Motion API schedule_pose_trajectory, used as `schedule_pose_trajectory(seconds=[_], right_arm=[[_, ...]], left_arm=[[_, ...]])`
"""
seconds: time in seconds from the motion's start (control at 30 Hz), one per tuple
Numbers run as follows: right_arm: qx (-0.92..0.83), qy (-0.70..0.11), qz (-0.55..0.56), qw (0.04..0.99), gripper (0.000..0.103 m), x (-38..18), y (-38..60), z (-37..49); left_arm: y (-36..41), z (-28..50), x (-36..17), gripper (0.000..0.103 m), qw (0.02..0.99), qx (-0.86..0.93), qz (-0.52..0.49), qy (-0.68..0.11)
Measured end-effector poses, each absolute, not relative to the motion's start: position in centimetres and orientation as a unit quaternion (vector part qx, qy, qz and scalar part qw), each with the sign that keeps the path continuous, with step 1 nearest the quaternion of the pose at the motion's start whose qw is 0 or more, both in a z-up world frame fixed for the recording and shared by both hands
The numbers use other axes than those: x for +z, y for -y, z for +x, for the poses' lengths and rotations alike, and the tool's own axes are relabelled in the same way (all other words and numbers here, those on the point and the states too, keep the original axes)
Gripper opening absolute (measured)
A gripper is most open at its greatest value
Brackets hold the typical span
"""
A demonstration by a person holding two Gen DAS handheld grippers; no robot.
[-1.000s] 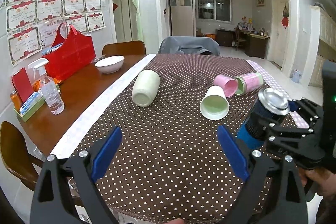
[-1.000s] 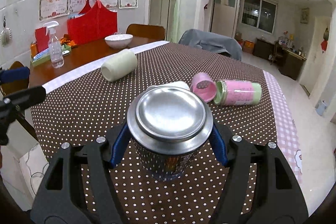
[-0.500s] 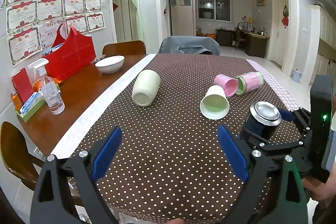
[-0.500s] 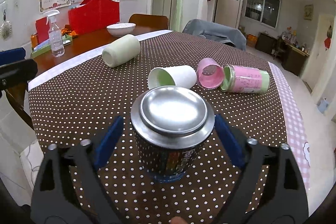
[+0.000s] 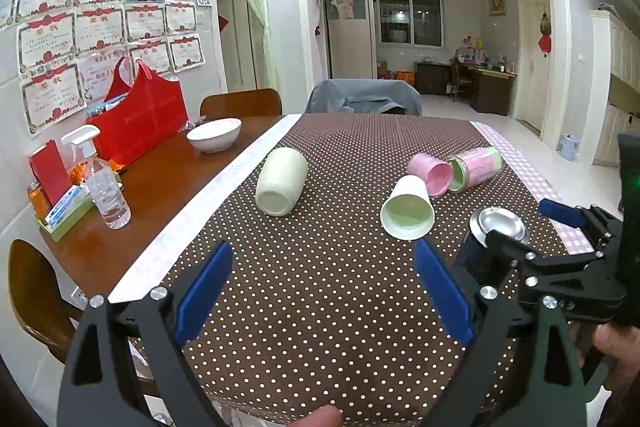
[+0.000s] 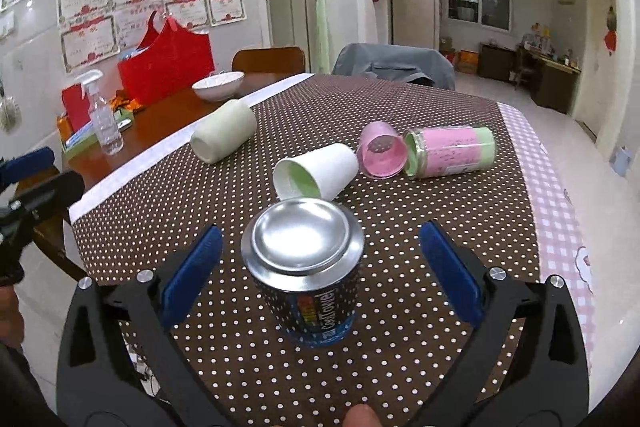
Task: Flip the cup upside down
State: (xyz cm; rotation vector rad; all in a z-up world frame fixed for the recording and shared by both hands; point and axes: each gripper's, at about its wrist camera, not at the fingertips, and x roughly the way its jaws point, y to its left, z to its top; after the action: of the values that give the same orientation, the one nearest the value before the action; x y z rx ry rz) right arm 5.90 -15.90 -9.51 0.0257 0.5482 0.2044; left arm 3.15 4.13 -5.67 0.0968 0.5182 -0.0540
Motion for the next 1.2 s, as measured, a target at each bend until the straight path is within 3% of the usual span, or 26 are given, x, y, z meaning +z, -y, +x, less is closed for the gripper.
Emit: schedule_pose_trajectory(seconds=[0.53, 1.2], right_arm=[[0.06, -0.249, 0.083, 0.963, 0.097, -4.3, 20.0, 2.2], [0.015, -0.175, 0.059, 0.983, 0.097, -0.8, 20.0, -5.6]], left_arm=[[-2.0, 1.7, -3.4, 0.091, 0.971, -0.034, 0.066, -0.226], [0.0, -2.9, -0.4, 0.091, 0.98, -0.039, 0.079, -0.178]])
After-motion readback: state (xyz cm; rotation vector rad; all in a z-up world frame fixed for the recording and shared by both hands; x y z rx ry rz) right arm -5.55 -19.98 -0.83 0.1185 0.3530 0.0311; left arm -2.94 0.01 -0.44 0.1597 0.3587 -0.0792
